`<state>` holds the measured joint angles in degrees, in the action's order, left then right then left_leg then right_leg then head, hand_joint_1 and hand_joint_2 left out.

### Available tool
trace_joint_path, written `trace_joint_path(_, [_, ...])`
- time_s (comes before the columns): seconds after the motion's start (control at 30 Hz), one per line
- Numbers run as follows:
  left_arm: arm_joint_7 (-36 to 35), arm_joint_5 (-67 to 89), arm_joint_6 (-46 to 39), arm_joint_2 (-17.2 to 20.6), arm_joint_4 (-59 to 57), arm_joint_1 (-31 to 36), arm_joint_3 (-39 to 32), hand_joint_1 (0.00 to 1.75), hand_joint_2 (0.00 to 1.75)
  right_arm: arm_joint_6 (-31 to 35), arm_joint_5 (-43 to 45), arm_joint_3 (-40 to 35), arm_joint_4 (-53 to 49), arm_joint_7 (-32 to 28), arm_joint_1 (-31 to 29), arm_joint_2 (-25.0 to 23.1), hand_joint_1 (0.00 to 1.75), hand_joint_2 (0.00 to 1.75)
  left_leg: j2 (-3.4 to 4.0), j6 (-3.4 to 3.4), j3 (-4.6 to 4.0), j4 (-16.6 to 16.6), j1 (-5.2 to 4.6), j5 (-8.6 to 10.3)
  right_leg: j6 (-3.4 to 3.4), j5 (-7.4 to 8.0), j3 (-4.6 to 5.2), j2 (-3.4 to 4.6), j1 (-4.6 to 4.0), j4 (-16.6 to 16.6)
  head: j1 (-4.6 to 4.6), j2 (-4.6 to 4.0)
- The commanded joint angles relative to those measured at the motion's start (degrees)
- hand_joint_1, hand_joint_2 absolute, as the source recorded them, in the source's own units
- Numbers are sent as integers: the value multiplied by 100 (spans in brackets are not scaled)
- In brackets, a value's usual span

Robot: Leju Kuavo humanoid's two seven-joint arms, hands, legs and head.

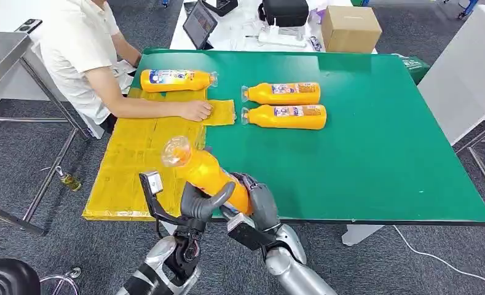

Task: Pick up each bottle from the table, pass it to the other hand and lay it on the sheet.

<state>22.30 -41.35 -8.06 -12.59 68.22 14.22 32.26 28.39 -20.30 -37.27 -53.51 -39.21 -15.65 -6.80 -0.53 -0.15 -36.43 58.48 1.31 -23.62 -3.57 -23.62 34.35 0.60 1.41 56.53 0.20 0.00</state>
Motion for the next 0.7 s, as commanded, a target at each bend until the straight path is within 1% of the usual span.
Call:
trace_joint_path(0.03, [193,12,688,159,475,-16,-50,175,175,-327,161,-408,-41,-79,26,102,0,0,6,6,16,-2,1,-8,14,-7,-15,-2,-5,-2,-4,0])
trace_joint_path(0.07, [7,-340,1336,222,567,-83,-30,175,175,-346,152,-367,-80,-79,37,82,0,0,6,8,24,-2,2,-11,20,-11,-24,-6,-7,-2,-2,0])
trace_joint_path(0.1, [169,-225,1626,254,588,-129,-62,175,175,-428,211,-343,-206,-79,87,80,0,0,3,7,15,-1,1,-8,13,-8,-14,-5,-4,-2,-2,0])
trace_joint_path(0.13, [190,-208,2019,296,636,-175,-38,175,175,-537,265,-323,-321,-79,139,90,0,0,10,10,29,-2,4,-14,19,-11,-27,-2,-9,-5,-2,0])
trace_joint_path(0.17, [158,-154,2265,270,661,-187,-82,175,175,-533,225,-314,-377,-79,137,76,0,0,10,9,25,-2,1,-12,16,-10,-21,0,-5,-3,-2,0])
trace_joint_path(0.2, [190,-42,2285,253,720,-207,-98,175,175,-549,233,-252,-381,-79,152,45,0,0,5,7,12,-1,-1,-6,11,-7,-9,-2,-2,-1,0,0])
trace_joint_path(0.23, [173,-10,2310,236,765,-231,-124,175,175,-572,227,-189,-403,-79,178,29,0,0,6,10,24,0,2,-13,18,-13,-22,-6,-7,-1,-2,0])
trace_joint_path(0.27, [89,-54,2369,223,775,-244,-153,175,175,-480,149,-128,-454,-79,215,29,0,0,1,6,5,2,3,-5,11,-6,-2,-7,-6,1,-4,0])
trace_joint_path(0.3, [71,-64,2377,224,771,-247,-170,175,175,-447,143,-101,-459,-79,228,29,0,0,-2,9,19,1,2,-11,18,-14,-16,-15,-6,1,-2,0])
trace_joint_path(0.43, [56,-61,2433,229,715,-237,-209,175,175,-303,161,-41,-565,-79,289,79,0,0,-2,7,11,1,2,-6,13,-8,-8,-12,-5,-1,0,0])
trace_joint_path(0.47, [54,-57,2425,226,711,-255,-262,175,175,-142,151,3,-608,-79,319,101,0,0,1,10,20,0,3,-9,18,-10,-18,-12,-8,-3,-4,0])
trace_joint_path(0.5, [46,-14,2409,252,700,-247,-266,175,175,-3,166,63,-677,-79,352,102,0,0,-1,8,12,-1,1,-5,14,-7,-7,-11,-4,-2,0,0])
trace_joint_path(0.53, [49,171,2252,292,658,-226,-279,175,175,178,212,135,-763,-79,399,111,0,0,-5,11,25,-1,3,-11,20,-14,-24,-19,-8,-4,-2,0])
trace_joint_path(0.57, [55,231,2195,309,606,-213,-308,175,175,247,226,173,-816,-79,426,130,0,0,-7,7,13,-1,2,-5,14,-9,-12,-18,-6,-3,-2,0])
trace_joint_path(0.6, [63,366,2058,314,553,-195,-329,175,175,446,231,212,-906,-79,465,141,0,0,-8,10,22,-2,1,-8,20,-13,-21,-21,-6,-3,-2,0])
trace_joint_path(0.63, [82,917,1429,384,407,-101,-312,175,175,1127,261,350,-1129,-79,575,169,0,0,-6,9,18,-3,2,-6,17,-10,-17,-18,-6,-4,0,0])
trace_joint_path(0.7, [124,2179,51,531,28,147,-154,175,175,1161,-441,1759,-2078,-79,1139,-287,0,0,-4,8,16,-4,-1,-5,14,-9,-12,-14,-3,-4,0,0])
